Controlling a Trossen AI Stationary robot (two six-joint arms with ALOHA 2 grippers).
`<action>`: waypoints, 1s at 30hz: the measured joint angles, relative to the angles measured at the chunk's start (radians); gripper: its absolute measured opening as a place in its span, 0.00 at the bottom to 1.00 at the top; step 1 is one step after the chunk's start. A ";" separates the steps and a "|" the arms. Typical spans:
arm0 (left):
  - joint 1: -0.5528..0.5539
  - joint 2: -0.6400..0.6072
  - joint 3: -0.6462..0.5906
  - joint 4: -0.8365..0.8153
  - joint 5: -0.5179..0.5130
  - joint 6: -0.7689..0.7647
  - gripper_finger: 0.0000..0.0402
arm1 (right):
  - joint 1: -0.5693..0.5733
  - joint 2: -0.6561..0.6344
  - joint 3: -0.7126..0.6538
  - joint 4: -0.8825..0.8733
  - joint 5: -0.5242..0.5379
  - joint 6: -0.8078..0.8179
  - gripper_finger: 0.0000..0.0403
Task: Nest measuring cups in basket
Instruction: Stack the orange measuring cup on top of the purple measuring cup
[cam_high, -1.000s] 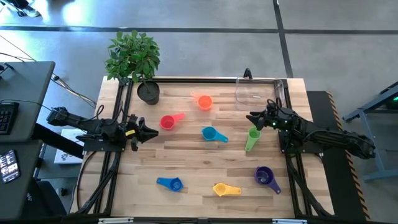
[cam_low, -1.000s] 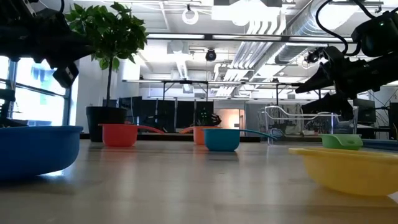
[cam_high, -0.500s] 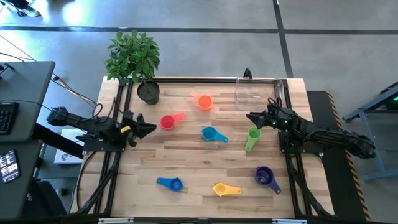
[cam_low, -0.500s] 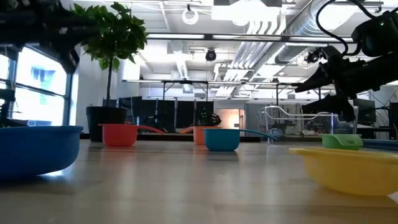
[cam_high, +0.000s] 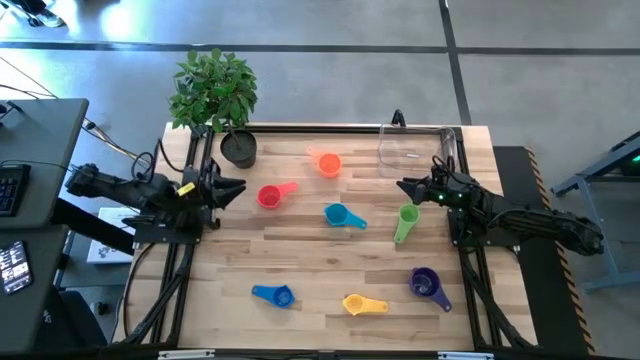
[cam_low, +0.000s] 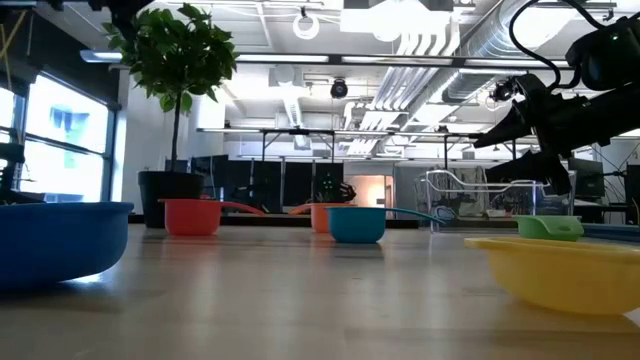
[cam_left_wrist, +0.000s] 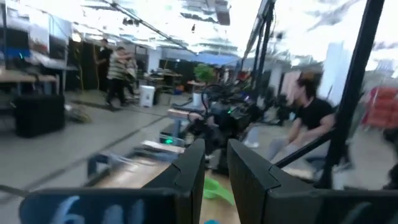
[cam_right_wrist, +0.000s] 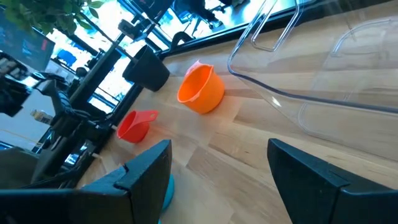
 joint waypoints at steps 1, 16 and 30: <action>0.000 0.026 0.020 0.000 0.000 0.025 0.15 | 0.000 0.000 0.000 0.000 0.000 0.000 0.64; 0.103 0.402 0.299 -0.001 0.057 0.326 0.15 | 0.000 0.000 0.000 0.001 -0.003 0.050 0.64; 0.293 0.530 0.419 0.037 0.273 0.277 0.15 | 0.000 0.000 0.000 0.002 -0.008 0.089 0.64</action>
